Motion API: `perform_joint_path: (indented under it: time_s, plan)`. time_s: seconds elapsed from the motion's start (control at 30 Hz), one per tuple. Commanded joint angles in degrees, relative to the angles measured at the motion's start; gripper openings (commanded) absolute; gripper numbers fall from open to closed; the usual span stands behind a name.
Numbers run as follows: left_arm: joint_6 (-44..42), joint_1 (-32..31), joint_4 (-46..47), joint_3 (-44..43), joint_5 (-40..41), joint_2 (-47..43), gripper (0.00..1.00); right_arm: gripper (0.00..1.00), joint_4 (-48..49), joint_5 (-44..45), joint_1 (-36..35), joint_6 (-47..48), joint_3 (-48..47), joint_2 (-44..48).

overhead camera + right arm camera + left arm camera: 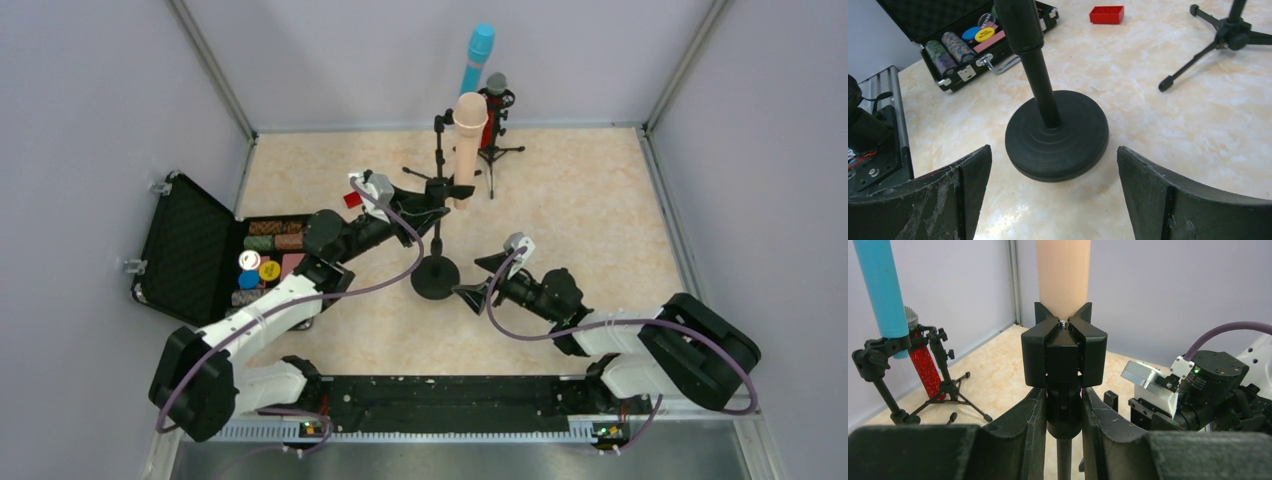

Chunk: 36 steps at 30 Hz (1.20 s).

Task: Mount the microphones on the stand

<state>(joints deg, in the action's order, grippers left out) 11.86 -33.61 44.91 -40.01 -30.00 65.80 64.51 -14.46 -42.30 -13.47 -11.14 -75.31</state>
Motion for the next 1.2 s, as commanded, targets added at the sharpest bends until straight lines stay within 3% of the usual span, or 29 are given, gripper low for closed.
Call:
perform_joint_path:
  time_s: [0.0,0.27,0.67,1.17]
  plan:
    - [0.34,1.22,5.78,-3.33,1.40,0.96,0.00,0.93,0.65,-0.65,2.54,-2.31,2.10,2.97]
    - [2.98,5.44,8.13,-5.22,0.03,4.96,0.00,0.95,-1.22,-0.10,4.92,-2.26,2.96,4.22]
    - [10.42,15.16,21.45,-7.51,-2.52,10.96,0.00,0.98,-1.13,-0.28,5.16,-2.02,1.15,1.42]
    - [-1.71,18.02,27.14,-11.42,-2.05,19.79,0.00,0.98,-1.64,-0.54,5.57,-1.47,0.33,0.57]
